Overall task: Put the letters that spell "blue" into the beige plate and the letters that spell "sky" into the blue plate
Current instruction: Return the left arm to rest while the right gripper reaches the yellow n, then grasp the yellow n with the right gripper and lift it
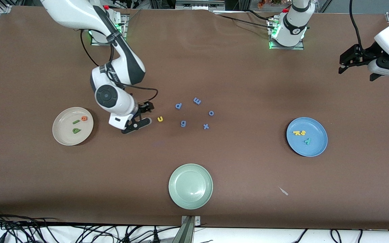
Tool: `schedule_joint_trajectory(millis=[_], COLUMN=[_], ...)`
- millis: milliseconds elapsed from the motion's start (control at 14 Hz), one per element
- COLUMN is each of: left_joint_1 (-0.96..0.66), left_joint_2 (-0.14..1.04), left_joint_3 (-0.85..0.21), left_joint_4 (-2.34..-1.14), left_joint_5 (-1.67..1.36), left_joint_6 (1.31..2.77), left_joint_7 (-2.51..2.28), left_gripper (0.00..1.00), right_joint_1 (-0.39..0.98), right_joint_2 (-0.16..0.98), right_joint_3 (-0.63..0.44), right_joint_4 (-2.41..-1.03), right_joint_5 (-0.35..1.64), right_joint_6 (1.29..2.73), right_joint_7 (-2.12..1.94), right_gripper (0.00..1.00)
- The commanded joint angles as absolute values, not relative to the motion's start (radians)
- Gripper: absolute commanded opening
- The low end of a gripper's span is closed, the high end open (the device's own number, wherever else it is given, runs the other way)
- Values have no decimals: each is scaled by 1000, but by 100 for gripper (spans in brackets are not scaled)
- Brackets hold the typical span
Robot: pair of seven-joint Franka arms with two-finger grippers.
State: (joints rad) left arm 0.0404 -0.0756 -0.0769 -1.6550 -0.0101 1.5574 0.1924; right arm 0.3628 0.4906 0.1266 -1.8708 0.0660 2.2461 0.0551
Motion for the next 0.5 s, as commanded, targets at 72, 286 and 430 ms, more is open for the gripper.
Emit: schedule_joint_trajectory(millis=[72,286,430], left_joint_1=[-69,-127,-135], left_joint_2=[-41,9,12], left_joint_3=[16,60,58], left_joint_4=[-1605,-1540,-1532], left_joint_5=[-25,-26,-21], left_joint_6=[1536,1536,1531], left_joint_7=[120,85,58], left_gripper=[100,100,100], right_joint_1=[423,439,448], right_joint_2=[548,583,591], right_joint_3=[129,127,126], right_joint_4=[-1858,-1859,-1867], right_joint_5=[75,58,55], right_joint_6=[2353,2404,2424], right_joint_7=[162,164,164], right_gripper=[100,100,100])
